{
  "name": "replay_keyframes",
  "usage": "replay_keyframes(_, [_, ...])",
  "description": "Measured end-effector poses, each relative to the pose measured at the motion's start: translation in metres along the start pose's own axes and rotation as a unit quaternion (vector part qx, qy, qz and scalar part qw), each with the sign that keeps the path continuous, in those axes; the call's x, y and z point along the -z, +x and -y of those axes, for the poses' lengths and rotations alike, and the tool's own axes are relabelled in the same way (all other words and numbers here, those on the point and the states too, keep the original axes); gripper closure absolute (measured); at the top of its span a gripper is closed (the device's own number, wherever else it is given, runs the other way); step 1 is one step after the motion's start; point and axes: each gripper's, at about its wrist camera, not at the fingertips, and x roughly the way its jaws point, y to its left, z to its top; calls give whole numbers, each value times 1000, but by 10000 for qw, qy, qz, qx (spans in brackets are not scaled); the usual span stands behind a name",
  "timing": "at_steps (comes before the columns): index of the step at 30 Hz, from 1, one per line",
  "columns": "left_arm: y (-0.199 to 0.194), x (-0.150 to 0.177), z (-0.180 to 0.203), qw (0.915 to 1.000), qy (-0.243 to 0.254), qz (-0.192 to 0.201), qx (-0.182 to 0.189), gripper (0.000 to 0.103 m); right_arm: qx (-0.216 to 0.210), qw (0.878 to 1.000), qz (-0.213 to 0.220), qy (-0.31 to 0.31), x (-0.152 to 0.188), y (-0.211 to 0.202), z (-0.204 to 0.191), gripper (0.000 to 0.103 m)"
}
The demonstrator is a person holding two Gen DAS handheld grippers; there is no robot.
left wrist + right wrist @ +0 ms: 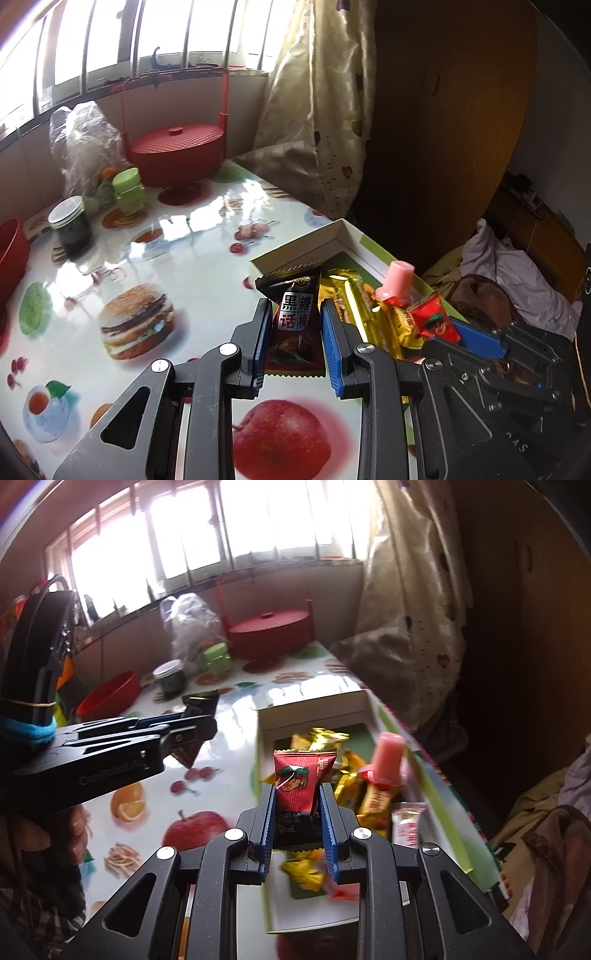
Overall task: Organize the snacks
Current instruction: 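Carry the red packet in the right tool while the left carries the dark candy to the box, then lower the red packet into the box while the left tool releases the dark candy inside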
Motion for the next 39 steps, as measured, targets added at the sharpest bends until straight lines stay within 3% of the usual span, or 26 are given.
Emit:
replay_keyframes(10, [26,-2,17,9993,22,-260,253,75,213,9995,-55,239,3,4,31,81])
replay_keyframes(24, [59,1,24,9977,30,-591,324,75,342,9985,-266,323,10,18,48,81])
replay_keyframes(39, [70,3,27,9972,5,-690,303,75,455,9976,-344,391,16,25,60,81])
